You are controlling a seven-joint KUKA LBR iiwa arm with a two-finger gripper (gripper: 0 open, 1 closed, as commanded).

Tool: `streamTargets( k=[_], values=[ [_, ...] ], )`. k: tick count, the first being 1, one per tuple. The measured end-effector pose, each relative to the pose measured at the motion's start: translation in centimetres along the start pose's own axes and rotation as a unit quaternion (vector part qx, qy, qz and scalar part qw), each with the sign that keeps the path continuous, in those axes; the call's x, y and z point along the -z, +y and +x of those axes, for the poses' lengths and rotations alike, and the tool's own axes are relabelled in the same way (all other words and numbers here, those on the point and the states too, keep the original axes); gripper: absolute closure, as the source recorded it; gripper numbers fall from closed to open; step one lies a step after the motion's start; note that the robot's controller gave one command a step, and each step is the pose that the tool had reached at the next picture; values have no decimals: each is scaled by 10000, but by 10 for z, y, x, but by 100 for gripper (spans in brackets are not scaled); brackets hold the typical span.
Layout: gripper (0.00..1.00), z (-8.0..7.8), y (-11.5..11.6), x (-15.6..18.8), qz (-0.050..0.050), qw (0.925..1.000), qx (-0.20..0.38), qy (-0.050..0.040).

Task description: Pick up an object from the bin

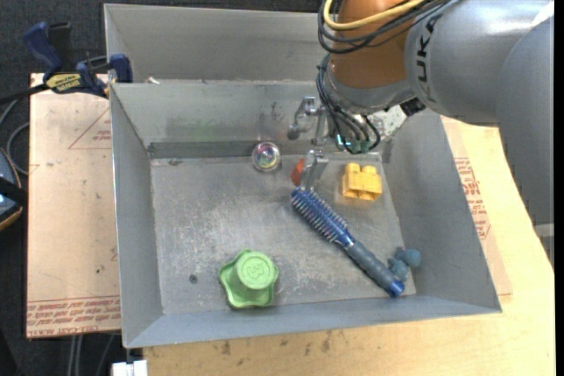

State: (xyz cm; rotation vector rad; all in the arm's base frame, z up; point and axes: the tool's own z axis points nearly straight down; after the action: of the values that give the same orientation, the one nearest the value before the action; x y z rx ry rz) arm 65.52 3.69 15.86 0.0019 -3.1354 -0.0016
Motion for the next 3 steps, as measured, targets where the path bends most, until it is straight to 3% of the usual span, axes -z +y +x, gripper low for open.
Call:
streamTargets(
  k=[1, 2, 3],
  values=[
    [0, 22, -51, -43, -3, 9993, 378, -61],
    [0, 143, -61, 8, 4, 9976, 690, -22],
    [0, 150, -73, -86, -3, 9964, 850, -72]
  ],
)
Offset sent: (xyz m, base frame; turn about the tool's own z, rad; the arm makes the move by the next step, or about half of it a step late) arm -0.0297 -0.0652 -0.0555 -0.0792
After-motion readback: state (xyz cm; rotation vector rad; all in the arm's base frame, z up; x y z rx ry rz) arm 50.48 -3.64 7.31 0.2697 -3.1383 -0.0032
